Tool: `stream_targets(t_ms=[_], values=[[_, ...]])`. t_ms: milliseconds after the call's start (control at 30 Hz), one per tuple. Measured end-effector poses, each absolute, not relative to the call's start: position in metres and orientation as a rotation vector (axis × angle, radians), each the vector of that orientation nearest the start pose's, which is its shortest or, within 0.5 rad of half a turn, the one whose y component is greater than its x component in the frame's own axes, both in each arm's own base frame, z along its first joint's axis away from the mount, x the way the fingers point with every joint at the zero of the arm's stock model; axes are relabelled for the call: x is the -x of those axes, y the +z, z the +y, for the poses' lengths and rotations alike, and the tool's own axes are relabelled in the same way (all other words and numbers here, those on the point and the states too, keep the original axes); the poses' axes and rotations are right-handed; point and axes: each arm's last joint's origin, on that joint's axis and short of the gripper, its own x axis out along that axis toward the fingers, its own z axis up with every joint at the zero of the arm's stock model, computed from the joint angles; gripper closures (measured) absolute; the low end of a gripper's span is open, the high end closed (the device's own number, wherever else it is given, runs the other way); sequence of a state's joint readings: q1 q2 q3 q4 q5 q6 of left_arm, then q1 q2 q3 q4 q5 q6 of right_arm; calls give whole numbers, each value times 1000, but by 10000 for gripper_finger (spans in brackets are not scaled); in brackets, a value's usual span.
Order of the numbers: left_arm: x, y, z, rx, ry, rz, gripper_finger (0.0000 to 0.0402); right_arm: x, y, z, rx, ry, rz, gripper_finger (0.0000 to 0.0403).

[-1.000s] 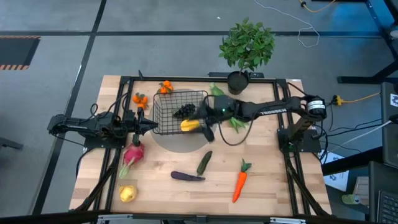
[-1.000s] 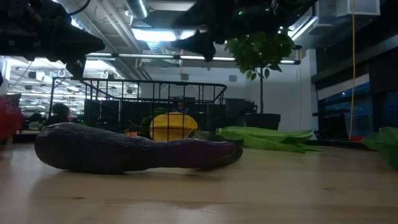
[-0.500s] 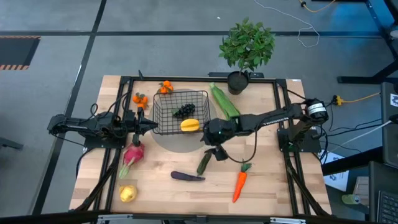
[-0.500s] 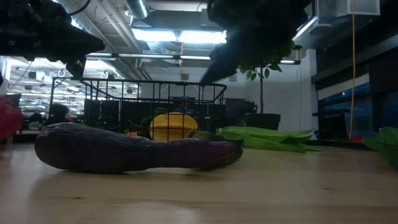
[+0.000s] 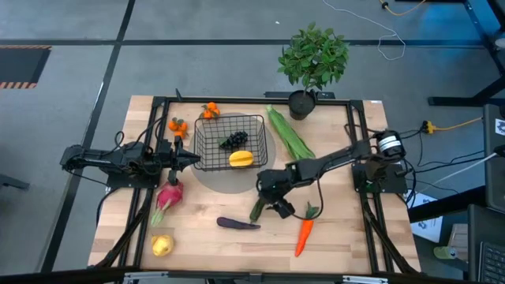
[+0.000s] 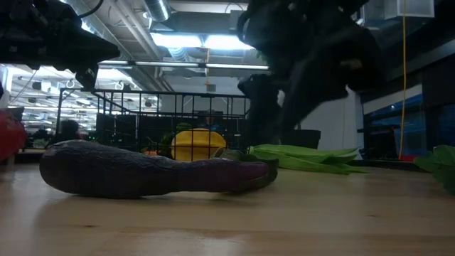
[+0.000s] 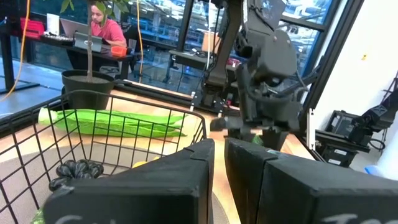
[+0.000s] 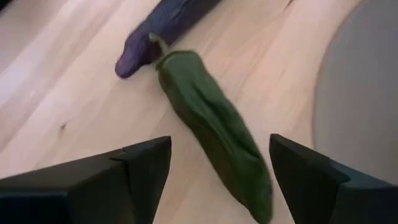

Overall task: Build produce basket
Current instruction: Put the green chili pepper into the black wire basket

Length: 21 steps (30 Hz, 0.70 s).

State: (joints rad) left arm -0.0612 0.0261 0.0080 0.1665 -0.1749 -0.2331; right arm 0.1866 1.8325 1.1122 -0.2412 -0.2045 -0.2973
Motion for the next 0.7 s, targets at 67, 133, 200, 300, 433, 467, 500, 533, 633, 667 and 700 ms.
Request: stream_targets(t_ms=[67, 133, 200, 300, 433, 467, 500, 533, 633, 667, 700], values=[[-97, 180, -1, 250, 96, -161, 372, -362, 157, 75, 297, 495, 909, 144], [-97, 180, -1, 250, 96, -160, 372, -364, 153, 74, 328, 485, 902, 144], [-97, 180, -1, 250, 96, -160, 372, -367, 149, 74, 337, 477, 892, 144], [-97, 180, -1, 250, 96, -161, 372, -368, 143, 74, 346, 482, 905, 144], [-97, 180, -1, 250, 96, -160, 372, -367, 130, 74, 359, 501, 954, 144], [-97, 180, -1, 250, 96, -160, 372, -368, 127, 74, 356, 501, 963, 144], [-97, 180, -1, 250, 96, -160, 372, -368, 125, 74, 352, 501, 971, 144], [-97, 180, -1, 250, 96, -160, 372, -368, 124, 74, 352, 499, 973, 144], [-97, 180, -1, 250, 96, -161, 372, -368, 123, 74, 349, 500, 974, 144], [-97, 180, -1, 250, 96, -160, 372, -368, 123, 74, 347, 497, 974, 144], [-97, 180, -1, 250, 96, -160, 372, -369, 123, 74, 334, 490, 976, 144]])
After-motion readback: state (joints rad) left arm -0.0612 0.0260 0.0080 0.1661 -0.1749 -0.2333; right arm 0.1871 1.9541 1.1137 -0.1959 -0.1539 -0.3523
